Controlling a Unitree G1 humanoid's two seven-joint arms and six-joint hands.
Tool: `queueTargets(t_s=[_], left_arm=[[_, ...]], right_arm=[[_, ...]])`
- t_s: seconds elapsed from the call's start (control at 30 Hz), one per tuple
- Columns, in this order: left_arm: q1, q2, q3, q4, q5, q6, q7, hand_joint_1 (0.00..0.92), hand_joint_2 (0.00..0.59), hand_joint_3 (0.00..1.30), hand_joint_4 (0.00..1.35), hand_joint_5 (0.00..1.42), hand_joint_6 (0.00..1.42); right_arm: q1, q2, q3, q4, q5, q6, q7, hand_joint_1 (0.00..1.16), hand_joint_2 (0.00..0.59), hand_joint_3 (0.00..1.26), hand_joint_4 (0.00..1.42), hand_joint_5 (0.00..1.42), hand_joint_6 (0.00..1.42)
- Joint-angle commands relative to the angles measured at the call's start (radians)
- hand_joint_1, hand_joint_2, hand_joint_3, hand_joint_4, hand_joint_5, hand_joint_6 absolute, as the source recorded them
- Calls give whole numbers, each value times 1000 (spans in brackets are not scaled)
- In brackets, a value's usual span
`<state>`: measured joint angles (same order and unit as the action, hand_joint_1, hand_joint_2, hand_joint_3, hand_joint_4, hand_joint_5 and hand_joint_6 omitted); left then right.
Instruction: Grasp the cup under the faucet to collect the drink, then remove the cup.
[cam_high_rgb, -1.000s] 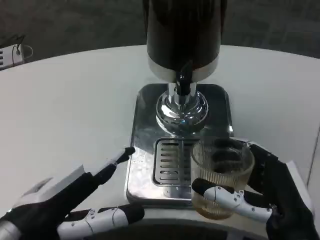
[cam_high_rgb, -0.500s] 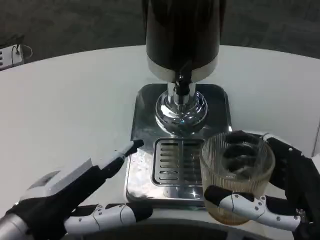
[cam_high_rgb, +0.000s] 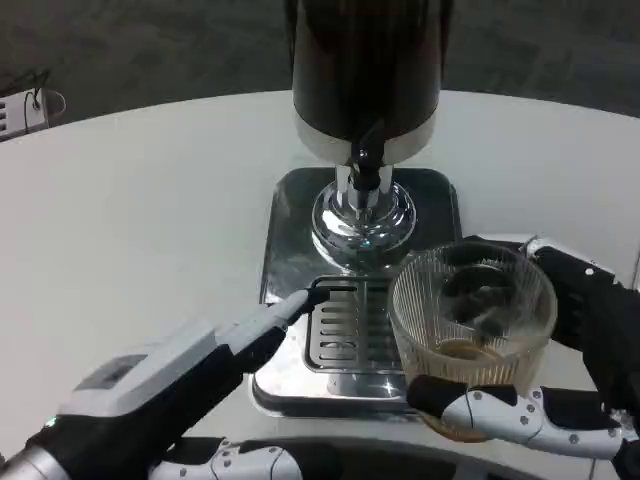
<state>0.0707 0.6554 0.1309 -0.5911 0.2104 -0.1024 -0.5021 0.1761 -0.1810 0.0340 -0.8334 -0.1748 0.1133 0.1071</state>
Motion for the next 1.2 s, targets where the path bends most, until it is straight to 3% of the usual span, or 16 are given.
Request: queueTargets(t_s=[0.03,0.37,1.2], left_arm=[[47,-5,23,-57,42,-20,18,0,64,0,0,0,59],[111,-10,49,-122,90,-22,20,0,67,0,0,0,5],[162,-1,54,-175,126,-8,-8,0,63,0,0,0,0]], right_arm=[[25,-23,-12,-46,-6,-68,15,1027,154,982,1200,1331,1420],[81,-33,-21,-77,-6,-116,28,1028,150,982,1200,1331,1420],[145,-28,-23,-127,-14,-120,40,1027,141,982,1186,1331,1403]])
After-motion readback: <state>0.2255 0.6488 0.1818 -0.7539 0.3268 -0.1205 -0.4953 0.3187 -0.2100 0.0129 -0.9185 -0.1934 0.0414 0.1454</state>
